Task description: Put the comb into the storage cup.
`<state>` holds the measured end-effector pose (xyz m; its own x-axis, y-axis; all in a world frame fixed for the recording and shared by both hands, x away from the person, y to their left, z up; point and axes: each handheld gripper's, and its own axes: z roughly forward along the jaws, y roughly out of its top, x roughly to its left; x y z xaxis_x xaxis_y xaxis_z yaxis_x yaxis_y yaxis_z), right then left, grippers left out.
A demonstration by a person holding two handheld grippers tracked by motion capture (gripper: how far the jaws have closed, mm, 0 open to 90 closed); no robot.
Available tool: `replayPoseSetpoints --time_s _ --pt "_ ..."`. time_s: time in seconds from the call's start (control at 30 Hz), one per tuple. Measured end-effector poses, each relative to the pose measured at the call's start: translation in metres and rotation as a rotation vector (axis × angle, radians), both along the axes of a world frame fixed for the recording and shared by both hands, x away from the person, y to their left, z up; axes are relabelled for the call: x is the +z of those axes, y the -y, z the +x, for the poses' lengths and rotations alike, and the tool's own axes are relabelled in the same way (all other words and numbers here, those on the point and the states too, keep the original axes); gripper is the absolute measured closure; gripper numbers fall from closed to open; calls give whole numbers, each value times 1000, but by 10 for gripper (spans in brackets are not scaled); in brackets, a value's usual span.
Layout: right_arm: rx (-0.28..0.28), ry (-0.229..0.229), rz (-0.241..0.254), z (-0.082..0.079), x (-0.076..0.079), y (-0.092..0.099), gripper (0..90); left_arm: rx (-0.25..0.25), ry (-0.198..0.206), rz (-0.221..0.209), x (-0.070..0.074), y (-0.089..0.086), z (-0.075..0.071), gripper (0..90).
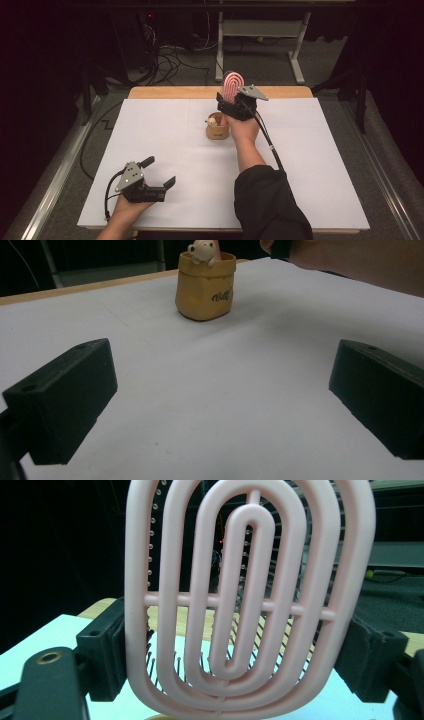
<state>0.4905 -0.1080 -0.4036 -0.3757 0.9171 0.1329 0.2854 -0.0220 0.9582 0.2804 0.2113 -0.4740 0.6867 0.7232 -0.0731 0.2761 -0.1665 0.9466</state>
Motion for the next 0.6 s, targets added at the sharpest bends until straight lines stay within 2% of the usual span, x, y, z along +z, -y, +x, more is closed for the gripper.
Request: replayPoseSetpoints --time_s 0.6 --pt "-7 20 -46 6 1 -4 158 -6 -3 -2 0 1 0 0"
